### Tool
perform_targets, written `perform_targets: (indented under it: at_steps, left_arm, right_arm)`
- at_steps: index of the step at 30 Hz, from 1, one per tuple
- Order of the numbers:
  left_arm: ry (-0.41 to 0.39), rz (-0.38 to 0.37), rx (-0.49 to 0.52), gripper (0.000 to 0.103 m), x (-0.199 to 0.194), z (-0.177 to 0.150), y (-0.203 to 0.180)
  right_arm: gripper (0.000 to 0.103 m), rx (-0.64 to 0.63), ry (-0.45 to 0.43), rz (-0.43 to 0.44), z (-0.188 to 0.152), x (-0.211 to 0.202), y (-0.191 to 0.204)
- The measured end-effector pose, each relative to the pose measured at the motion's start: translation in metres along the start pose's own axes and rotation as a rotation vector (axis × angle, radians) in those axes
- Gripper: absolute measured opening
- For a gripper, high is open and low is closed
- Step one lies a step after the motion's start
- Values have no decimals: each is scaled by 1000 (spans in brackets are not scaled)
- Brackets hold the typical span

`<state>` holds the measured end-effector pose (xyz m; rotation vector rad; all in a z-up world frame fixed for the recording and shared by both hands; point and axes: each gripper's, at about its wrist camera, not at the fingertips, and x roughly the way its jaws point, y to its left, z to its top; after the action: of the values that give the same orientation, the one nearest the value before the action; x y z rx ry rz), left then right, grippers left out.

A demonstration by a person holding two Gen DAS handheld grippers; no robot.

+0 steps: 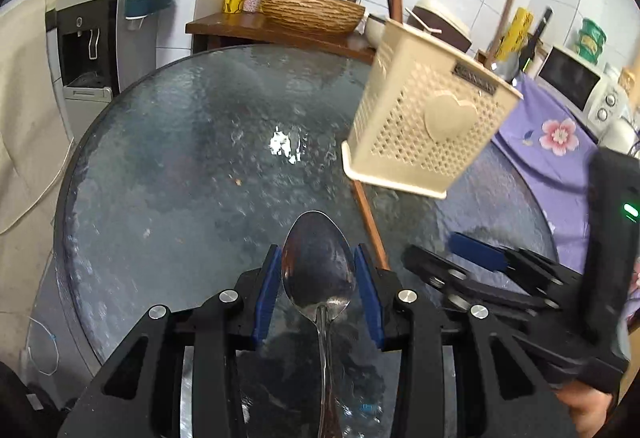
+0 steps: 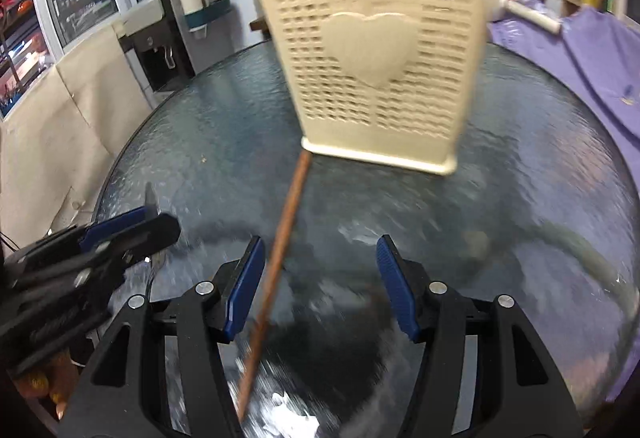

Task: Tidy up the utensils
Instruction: 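Grasp the steel spoon with the left tool while the right tool grasps the brown chopstick, then lift the steel spoon and chopstick and lower them into the basket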

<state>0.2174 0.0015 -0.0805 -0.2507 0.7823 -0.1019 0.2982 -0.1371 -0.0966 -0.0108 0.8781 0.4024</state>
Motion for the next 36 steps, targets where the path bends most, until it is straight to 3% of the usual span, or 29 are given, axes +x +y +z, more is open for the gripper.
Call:
perform_targets:
  at_steps: [3,8,13,22,28,36]
  left_arm:
    - [-34,-8,-1,37,-9,7,5]
    - [-72,-19,-6,37,-23,14,18]
    - [-108,-23,-19,37,-33,20,28]
    - [-144,-26,-7,37,-41,30,27]
    - [-142,-32,14,37,-39,30,23]
    - [-165,-60,65,36,-47,34,4]
  right_arm:
    - [51,-49,24,-47,18,22,15]
    - [38,-49,77,-103,31,54,23]
    - [35,-62,82,-126,40,66,36]
    - [8,-68,87,-131,57,83,45]
    - [7,-45,82,-69,44,68,30]
    - [7,26,-60,42,38,-10,-9]
